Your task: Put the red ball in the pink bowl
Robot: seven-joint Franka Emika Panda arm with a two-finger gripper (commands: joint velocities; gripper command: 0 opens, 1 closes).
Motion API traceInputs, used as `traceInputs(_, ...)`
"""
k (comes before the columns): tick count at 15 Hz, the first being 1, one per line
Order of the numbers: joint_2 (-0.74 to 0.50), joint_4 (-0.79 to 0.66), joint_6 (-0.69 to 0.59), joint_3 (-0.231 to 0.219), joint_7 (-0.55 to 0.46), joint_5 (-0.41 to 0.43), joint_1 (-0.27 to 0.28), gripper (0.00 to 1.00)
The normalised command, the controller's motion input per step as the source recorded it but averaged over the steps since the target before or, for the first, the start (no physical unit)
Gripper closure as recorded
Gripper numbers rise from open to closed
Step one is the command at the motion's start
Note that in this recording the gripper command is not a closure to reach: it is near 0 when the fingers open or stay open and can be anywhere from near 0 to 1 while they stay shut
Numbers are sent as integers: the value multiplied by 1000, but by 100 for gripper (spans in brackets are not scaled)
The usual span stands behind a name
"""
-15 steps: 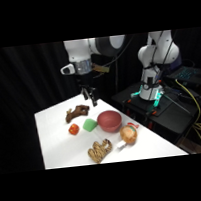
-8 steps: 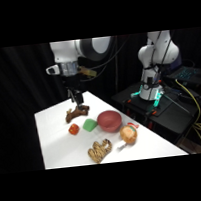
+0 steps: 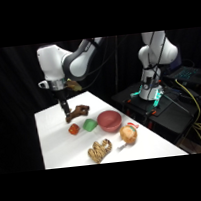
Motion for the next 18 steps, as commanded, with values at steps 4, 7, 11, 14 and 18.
traceInputs(4,245,219,113,80,-183,148,-115,0)
traceInputs(7,203,142,152,92,-156,200,-150,0)
traceInputs(11,156,25,186,109,-148,195,-134,0)
traceInputs(14,129,-10,200,123,-132,170,-80,0)
traceInputs(18,60,-8,163,66,-96,76,-2,2)
